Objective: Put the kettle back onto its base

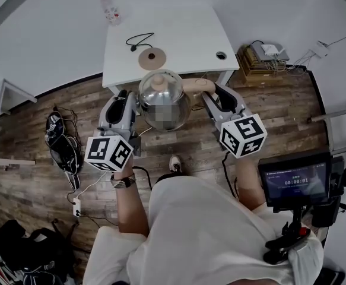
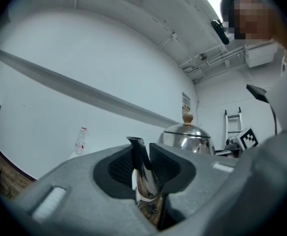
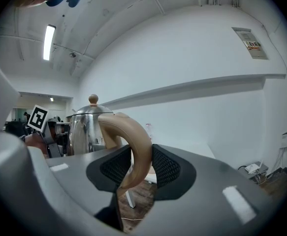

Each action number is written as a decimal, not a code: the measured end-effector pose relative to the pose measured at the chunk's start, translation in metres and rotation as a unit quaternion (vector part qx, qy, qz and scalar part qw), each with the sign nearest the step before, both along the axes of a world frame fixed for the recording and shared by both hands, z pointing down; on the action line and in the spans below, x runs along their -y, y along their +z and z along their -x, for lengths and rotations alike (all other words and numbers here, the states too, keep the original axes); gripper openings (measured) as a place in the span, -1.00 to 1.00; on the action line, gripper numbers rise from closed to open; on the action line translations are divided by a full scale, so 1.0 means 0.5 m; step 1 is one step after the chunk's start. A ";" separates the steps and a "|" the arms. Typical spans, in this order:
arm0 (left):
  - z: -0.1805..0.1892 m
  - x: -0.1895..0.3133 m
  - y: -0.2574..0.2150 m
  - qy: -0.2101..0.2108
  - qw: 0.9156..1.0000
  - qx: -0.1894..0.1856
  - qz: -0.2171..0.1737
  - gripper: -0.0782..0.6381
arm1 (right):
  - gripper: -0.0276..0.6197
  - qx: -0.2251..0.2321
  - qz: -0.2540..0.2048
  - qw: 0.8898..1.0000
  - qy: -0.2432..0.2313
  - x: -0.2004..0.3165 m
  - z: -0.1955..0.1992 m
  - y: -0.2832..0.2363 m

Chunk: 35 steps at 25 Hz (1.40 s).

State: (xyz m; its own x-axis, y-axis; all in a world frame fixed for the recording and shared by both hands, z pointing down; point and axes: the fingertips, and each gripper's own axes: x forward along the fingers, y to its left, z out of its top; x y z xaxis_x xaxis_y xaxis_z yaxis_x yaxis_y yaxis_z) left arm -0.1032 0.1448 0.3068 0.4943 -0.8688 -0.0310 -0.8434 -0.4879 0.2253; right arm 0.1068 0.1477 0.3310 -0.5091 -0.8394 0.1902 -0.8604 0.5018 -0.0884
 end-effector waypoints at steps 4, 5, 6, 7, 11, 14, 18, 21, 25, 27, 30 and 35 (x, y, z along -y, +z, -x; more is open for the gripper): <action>0.014 0.068 0.006 0.010 1.000 0.001 0.007 -0.53 | -0.50 0.004 0.009 1.000 0.008 0.060 0.015 0.009; 0.021 0.090 0.008 0.012 1.000 0.000 0.010 -0.53 | -0.50 0.004 0.012 1.000 0.010 0.081 0.022 0.010; 0.031 0.118 0.012 0.012 1.000 0.000 0.013 -0.53 | -0.50 0.003 0.015 1.000 0.011 0.108 0.032 0.013; 0.044 0.152 0.018 0.011 1.000 -0.001 0.018 -0.53 | -0.50 0.002 0.018 1.000 0.011 0.141 0.045 0.018; 0.093 0.272 0.038 0.011 1.000 -0.002 0.026 -0.53 | -0.50 0.000 0.022 1.000 0.012 0.263 0.093 0.034; 0.098 0.288 0.036 0.010 1.000 -0.001 0.026 -0.53 | -0.50 -0.001 0.022 1.000 0.011 0.276 0.099 0.034; 0.092 0.288 0.034 0.015 1.000 0.000 0.026 -0.53 | -0.50 -0.001 0.023 1.000 0.014 0.272 0.093 0.032; 0.090 0.296 0.034 0.017 1.000 0.000 0.026 -0.53 | -0.49 -0.002 0.021 1.000 0.016 0.277 0.091 0.030; 0.090 0.298 0.038 0.017 0.999 -0.002 0.028 -0.53 | -0.50 -0.004 0.020 1.000 0.014 0.275 0.092 0.032; 0.089 0.299 0.037 0.017 1.000 -0.003 0.025 -0.53 | -0.50 -0.005 0.016 1.000 0.013 0.276 0.091 0.029; 0.088 0.312 0.044 0.019 1.000 -0.006 0.017 -0.53 | -0.50 -0.007 0.011 1.000 0.011 0.289 0.089 0.032; 0.089 0.333 0.062 0.015 1.000 -0.009 0.014 -0.53 | -0.50 -0.015 0.017 1.000 0.004 0.315 0.091 0.049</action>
